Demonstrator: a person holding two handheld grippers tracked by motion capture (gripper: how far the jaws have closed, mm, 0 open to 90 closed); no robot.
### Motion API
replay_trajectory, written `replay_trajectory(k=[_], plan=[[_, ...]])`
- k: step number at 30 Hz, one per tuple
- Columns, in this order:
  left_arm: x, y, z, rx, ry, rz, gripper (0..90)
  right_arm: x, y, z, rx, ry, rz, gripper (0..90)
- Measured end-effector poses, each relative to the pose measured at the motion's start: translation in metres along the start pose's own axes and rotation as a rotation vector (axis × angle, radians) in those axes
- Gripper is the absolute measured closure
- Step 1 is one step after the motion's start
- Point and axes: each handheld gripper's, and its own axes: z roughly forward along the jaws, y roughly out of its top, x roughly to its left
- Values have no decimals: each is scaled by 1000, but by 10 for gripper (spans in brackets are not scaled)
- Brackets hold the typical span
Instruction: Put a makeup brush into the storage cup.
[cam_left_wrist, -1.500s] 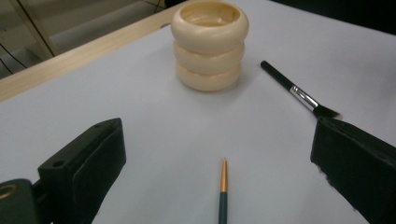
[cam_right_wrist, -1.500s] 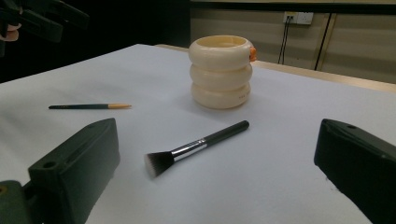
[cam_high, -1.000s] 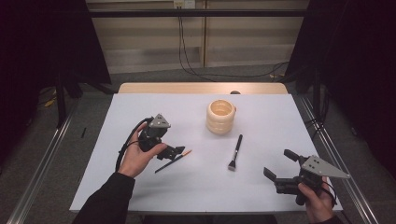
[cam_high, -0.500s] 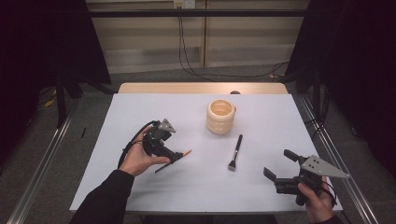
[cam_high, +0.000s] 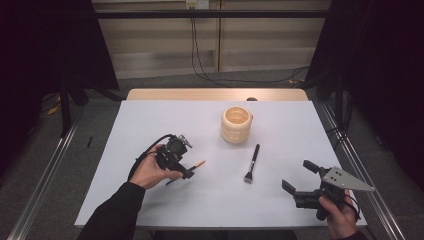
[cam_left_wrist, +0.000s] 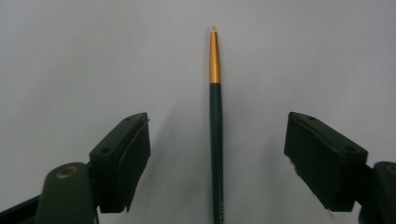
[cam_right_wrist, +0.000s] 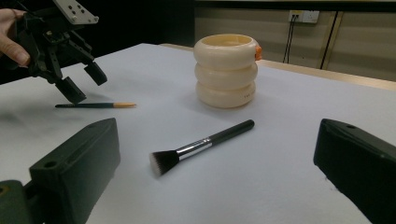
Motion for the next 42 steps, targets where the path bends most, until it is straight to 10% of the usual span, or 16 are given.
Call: replay_trajectory(k=[15, 29, 42], plan=[[4, 1, 14, 85, -43, 2, 596, 0, 0, 1, 4, 4, 4, 0], [-3, 7, 17, 123, 32, 25, 761, 0, 0, 1, 13, 12, 0, 0], [1, 9, 19, 141, -6, 18, 834, 1, 0, 2, 12, 7, 6, 0]])
